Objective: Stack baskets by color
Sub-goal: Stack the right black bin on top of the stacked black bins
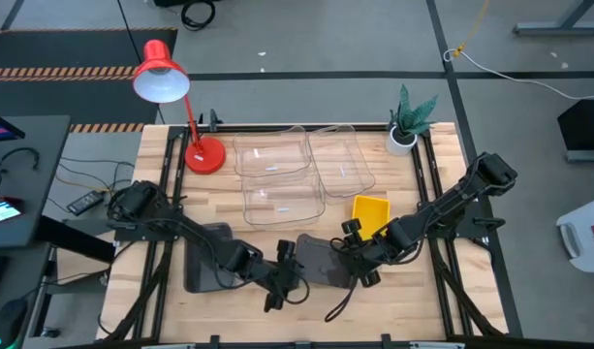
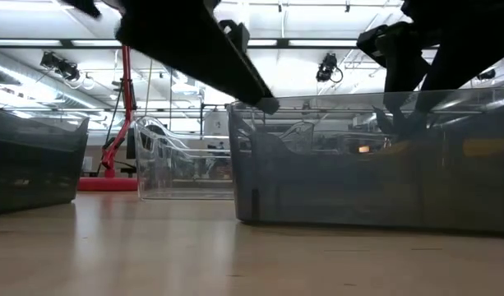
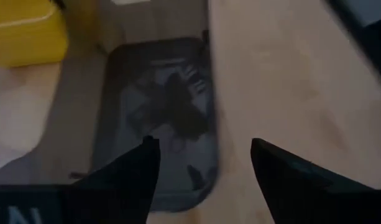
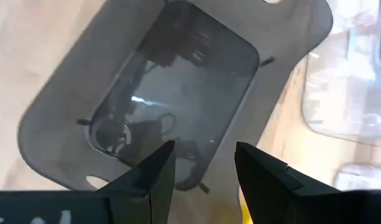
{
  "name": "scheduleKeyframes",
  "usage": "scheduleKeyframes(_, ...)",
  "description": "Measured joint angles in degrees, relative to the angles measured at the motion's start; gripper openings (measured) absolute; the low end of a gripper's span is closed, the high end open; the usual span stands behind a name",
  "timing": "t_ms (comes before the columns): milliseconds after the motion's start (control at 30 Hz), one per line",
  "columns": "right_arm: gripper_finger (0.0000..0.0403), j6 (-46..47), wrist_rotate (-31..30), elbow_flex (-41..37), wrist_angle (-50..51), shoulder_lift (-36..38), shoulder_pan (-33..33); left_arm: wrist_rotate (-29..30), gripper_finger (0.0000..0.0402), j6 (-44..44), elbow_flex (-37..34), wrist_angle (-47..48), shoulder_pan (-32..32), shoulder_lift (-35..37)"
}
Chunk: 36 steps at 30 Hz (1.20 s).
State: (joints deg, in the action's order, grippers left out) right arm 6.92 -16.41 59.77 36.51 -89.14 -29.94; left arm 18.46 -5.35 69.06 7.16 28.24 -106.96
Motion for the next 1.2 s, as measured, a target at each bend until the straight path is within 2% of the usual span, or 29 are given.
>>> scheduleKeyframes(167,0.0171,0.6,3.5,0.0,-4.0,-0.4,-0.2,4.9,0.0232,0.2,0.0,4.8,-0.1,0.0)
scheduleKeyframes(467,0.0171,-0.4,6.1,0.0,-10.7,-6.2,-2.4,8.3,0.0196,0.2,0.0,7.4,-0.2,0.1)
scheduleKeyframes(600,0.0171,-0.6,7.6,0.0,-16.6,-8.1,-3.2,9.3,0.0193,0.2,0.0,8.1,-0.5,0.1)
scheduleKeyframes(767,0.0171,0.0,9.8,0.0,-25.9,-8.4,-3.3,13.6,0.0196,-0.2,0.0,8.4,-1.3,0.1)
scheduleKeyframes(900,0.0171,-0.5,9.8,0.0,-29.2,-8.3,-3.3,16.1,0.019,-1.5,0.0,8.3,-1.6,0.1)
scheduleKeyframes(1033,0.0171,-0.9,6.6,0.0,-28.5,-7.8,-3.3,14.7,0.0181,-2.4,0.0,8.3,-1.4,0.8)
scheduleKeyframes(1200,0.0171,-1.5,2.9,0.0,-23.3,-3.7,-3.3,7.0,0.0172,-6.1,-0.1,6.9,-1.0,3.5)
